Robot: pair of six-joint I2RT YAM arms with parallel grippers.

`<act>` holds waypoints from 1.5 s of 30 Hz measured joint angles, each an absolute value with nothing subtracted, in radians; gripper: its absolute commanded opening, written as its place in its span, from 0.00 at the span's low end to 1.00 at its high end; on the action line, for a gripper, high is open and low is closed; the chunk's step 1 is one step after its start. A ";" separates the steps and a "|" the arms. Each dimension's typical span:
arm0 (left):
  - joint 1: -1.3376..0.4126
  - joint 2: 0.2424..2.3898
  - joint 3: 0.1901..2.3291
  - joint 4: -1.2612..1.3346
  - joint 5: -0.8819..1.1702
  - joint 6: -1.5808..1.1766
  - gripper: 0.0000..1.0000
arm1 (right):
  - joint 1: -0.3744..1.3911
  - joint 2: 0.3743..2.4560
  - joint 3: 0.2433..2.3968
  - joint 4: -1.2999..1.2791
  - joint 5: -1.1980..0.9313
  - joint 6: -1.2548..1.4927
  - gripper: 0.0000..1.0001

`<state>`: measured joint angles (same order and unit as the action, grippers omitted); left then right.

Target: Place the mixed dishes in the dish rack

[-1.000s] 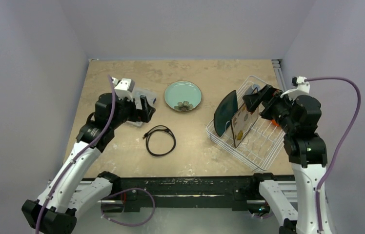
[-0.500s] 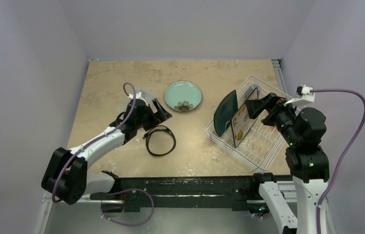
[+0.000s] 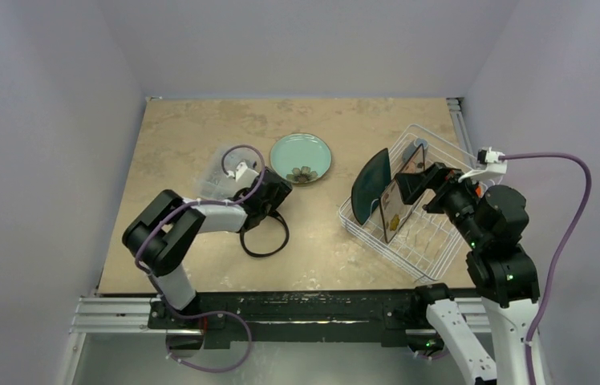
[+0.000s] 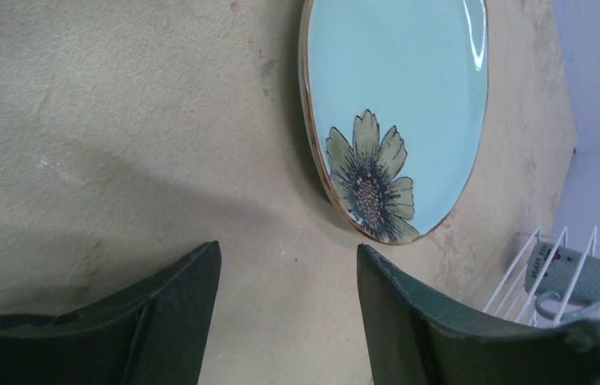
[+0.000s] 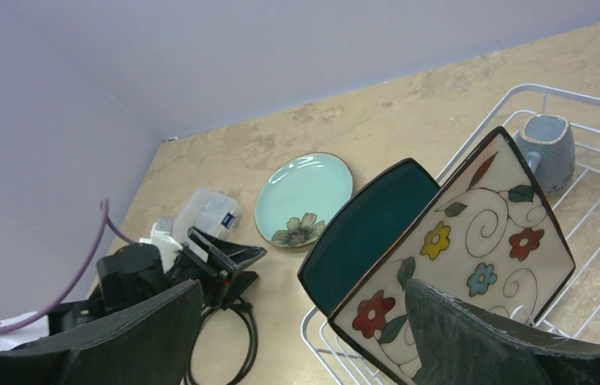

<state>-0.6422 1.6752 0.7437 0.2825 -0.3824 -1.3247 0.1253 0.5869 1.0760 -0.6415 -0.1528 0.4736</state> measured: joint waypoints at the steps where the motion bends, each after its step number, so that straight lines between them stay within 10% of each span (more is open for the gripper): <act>1: -0.645 1.703 0.748 0.300 -0.396 -1.335 0.55 | 0.134 0.585 1.073 -0.641 -0.148 0.472 0.99; 13: -0.669 1.927 0.854 0.525 -0.517 -1.461 0.43 | 0.176 0.573 1.056 -0.635 -0.098 0.458 0.99; 23: -0.655 2.027 0.899 0.623 -0.539 -1.495 0.00 | 0.177 0.573 1.059 -0.663 -0.060 0.458 0.99; 45: -0.284 1.381 0.831 0.241 -0.009 -1.365 0.00 | 0.177 0.686 1.066 -0.725 0.036 0.459 0.99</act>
<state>-0.2840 1.3808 0.8307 0.2413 -0.0086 -1.3651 0.1768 0.6861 1.0660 -0.7246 0.0360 0.4591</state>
